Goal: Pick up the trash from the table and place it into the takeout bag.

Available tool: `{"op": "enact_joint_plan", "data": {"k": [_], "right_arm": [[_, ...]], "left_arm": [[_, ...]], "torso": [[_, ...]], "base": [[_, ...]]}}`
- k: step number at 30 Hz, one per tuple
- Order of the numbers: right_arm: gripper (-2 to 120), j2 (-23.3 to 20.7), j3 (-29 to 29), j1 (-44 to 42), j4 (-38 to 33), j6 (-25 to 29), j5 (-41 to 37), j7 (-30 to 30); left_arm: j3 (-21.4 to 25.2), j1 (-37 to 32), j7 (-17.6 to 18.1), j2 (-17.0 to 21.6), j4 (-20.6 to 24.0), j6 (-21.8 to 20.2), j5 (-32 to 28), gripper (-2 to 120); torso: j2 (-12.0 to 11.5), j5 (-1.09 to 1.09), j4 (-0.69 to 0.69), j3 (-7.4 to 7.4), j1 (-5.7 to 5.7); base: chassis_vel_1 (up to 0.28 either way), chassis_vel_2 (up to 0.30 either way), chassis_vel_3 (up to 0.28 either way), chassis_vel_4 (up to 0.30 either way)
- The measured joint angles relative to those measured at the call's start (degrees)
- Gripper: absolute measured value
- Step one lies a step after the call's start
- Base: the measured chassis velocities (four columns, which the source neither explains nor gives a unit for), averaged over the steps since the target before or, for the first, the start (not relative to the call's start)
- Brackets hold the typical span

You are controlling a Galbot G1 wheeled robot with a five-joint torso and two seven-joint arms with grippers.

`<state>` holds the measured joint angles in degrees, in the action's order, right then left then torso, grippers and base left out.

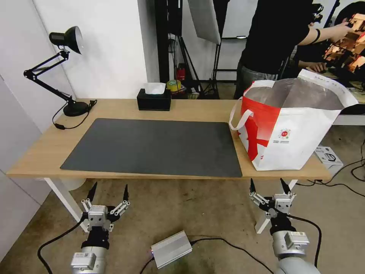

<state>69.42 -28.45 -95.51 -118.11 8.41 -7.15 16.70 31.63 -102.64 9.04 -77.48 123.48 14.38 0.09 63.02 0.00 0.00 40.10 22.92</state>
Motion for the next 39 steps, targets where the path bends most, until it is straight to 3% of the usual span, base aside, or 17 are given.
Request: {"op": "enact_joint_plan", "data": {"k": [39], "right_arm": [[100, 0.5, 0.3, -1.5, 0.6, 0.4, 1.0, -0.6]], "left_arm": [[0.8, 0.7, 0.3, -0.5, 0.1, 0.3, 0.0, 100]], "torso": [[0.0, 0.0, 0.0, 0.0, 0.0]], "base": [[0.0, 0.0, 0.0, 0.0]]}}
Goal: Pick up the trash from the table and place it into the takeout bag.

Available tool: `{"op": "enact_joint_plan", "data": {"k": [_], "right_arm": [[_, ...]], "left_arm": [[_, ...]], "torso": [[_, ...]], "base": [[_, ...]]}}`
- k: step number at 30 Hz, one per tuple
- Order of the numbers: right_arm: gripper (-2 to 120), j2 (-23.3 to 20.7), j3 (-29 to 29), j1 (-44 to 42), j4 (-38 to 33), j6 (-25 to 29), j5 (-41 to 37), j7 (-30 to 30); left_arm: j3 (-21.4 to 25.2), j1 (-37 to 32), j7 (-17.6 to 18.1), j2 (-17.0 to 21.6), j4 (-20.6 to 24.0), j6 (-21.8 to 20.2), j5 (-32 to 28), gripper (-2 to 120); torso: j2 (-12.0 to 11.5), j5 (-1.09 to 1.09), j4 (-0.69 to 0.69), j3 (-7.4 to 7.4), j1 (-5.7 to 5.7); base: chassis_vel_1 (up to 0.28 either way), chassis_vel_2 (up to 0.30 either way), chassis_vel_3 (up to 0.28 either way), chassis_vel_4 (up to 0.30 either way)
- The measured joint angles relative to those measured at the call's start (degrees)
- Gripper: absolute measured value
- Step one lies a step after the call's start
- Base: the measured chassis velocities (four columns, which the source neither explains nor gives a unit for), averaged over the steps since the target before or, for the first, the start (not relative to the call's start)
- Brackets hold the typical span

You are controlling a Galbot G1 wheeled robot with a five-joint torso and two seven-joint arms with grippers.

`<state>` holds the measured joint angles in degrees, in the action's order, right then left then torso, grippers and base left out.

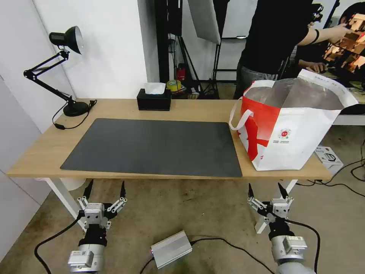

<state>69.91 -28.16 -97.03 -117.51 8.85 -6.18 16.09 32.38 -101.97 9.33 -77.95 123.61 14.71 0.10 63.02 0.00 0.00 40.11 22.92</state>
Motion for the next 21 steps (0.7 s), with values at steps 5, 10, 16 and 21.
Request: {"op": "enact_joint_plan", "data": {"k": [5, 10, 16, 21], "right_arm": [[100, 0.0, 0.0, 0.0, 0.0, 0.0, 0.0, 0.0], [100, 0.0, 0.0, 0.0, 0.0, 0.0, 0.0, 0.0], [100, 0.0, 0.0, 0.0, 0.0, 0.1, 0.0, 0.0], [100, 0.0, 0.0, 0.0, 0.0, 0.1, 0.1, 0.0]], "left_arm": [[0.0, 0.0, 0.0, 0.0, 0.0, 0.0, 0.0, 100], [0.0, 0.0, 0.0, 0.0, -0.1, 0.0, 0.0, 100], [0.0, 0.0, 0.0, 0.0, -0.1, 0.0, 0.0, 100], [0.0, 0.0, 0.0, 0.0, -0.1, 0.0, 0.0, 100]], "torso": [[0.0, 0.0, 0.0, 0.0, 0.0], [0.0, 0.0, 0.0, 0.0, 0.0], [0.0, 0.0, 0.0, 0.0, 0.0], [0.0, 0.0, 0.0, 0.0, 0.0]], "base": [[0.0, 0.0, 0.0, 0.0], [0.0, 0.0, 0.0, 0.0], [0.0, 0.0, 0.0, 0.0], [0.0, 0.0, 0.0, 0.0]]}}
